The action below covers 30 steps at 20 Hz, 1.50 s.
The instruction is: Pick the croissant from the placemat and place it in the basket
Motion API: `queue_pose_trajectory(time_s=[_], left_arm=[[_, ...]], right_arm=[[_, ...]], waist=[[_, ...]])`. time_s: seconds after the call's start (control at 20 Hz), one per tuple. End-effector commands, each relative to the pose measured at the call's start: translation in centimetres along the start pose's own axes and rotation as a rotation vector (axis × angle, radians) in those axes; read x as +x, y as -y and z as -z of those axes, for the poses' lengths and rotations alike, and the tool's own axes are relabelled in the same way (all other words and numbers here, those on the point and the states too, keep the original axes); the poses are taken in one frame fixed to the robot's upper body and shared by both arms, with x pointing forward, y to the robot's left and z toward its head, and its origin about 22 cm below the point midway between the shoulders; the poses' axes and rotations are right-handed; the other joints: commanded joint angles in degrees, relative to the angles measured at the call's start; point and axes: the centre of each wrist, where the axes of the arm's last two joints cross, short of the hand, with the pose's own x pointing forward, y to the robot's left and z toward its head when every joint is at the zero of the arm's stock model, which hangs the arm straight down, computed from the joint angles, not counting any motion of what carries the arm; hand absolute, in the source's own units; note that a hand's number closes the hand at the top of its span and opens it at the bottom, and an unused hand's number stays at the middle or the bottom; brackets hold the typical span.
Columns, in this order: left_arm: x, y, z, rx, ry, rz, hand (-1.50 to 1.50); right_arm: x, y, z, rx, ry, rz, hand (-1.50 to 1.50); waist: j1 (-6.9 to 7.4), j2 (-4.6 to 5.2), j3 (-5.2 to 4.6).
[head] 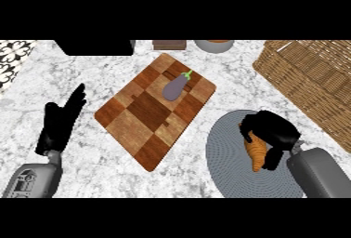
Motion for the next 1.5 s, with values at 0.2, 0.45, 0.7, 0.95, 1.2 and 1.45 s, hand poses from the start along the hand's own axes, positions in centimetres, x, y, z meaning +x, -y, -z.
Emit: queue_pose_trajectory(time_s=[0.2,0.45,0.7,0.95,1.2,1.45], left_arm=[[1.2,-0.9,1.5,-0.008,-0.005,0.008,0.0],[0.0,0.2,0.2,0.017,-0.005,0.001,0.0],[-0.1,-0.3,-0.5,0.003,-0.011,-0.003,0.0],[-0.3,-0.3,-0.3,0.025,-0.029,0.0,0.0],[-0.3,-0.2,0.1,-0.001,-0.027,-0.008,0.0],[0.8,-0.1,1.2,-0.008,0.006,0.0,0.0]], right_arm=[[4.2,0.1,-2.6,-0.056,-0.135,-0.126,1.5],[4.0,2.5,-4.2,-0.151,-0.09,0.144,1.5],[4.9,8.1,-6.8,-0.306,0.009,0.317,1.5],[6.5,11.1,-10.4,-0.477,0.033,0.502,1.5],[6.6,18.0,-13.4,-0.611,-0.013,0.498,1.5],[6.6,23.4,-14.5,-0.638,-0.054,0.567,1.5]], waist=[[-0.11,0.95,0.55],[-0.44,0.81,0.54],[-0.52,0.59,0.51],[-1.79,0.29,0.44],[-0.72,0.52,0.36],[-0.48,0.72,0.37]])
